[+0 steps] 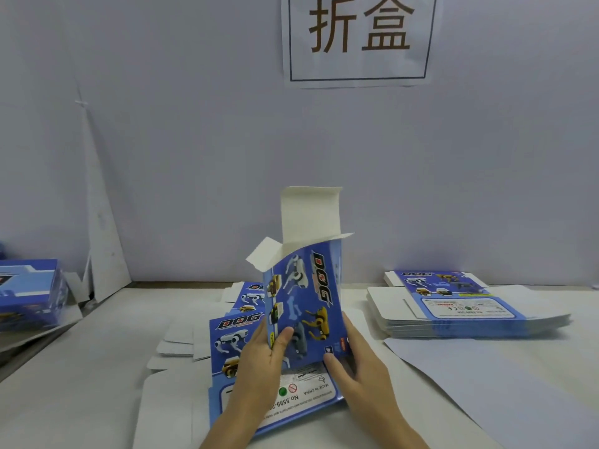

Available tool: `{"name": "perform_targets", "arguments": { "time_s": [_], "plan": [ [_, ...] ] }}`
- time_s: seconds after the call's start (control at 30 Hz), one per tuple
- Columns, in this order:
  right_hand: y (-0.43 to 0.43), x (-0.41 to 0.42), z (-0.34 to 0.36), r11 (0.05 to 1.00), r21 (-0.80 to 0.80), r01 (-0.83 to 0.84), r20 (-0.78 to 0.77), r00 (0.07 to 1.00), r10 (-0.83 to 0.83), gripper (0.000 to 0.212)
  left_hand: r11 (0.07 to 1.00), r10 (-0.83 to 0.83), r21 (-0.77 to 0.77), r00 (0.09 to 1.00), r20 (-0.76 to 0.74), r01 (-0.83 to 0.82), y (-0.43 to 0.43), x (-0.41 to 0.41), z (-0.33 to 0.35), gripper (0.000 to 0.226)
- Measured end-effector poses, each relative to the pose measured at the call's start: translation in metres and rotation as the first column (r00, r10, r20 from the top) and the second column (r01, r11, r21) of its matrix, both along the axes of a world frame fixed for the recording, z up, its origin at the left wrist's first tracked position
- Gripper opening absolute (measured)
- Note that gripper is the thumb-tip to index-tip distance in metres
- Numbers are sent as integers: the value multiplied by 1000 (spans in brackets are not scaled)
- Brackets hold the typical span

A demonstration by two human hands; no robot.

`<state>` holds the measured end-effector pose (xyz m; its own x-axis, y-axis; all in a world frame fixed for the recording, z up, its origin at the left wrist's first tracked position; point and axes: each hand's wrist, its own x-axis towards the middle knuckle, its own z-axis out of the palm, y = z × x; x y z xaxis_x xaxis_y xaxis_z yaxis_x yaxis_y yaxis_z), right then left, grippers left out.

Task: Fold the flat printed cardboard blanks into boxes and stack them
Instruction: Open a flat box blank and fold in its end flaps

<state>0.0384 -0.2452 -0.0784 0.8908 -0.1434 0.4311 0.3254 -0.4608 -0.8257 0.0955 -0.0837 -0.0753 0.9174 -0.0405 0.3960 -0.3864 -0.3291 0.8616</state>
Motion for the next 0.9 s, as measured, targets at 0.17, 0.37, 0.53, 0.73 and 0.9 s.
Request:
{"name": "perform_targets", "arguments": {
  "time_s": [0.17,0.37,0.53,0.73,0.9],
  "plan": [
    [0,-1,0,999,-36,8,-7,1000,-8,63,998,10,58,1000,26,-12,5,2,3,44],
    [-2,2,-3,998,35,50,-11,999,-50,57,991,-69,118,997,32,64,5,-3,-3,61],
    [0,2,-4,998,-4,59,-33,998,-59,61,994,-33,102,999,-37,36,5,0,-1,54],
    [-3,2,11,985,172,9,-44,999,-2,46,957,-287,-103,944,-162,273,20,7,14,74],
    [-13,-3,60,963,215,-160,-72,981,179,93,939,-343,-39,936,-80,341,34,4,46,64]
  ]
}}
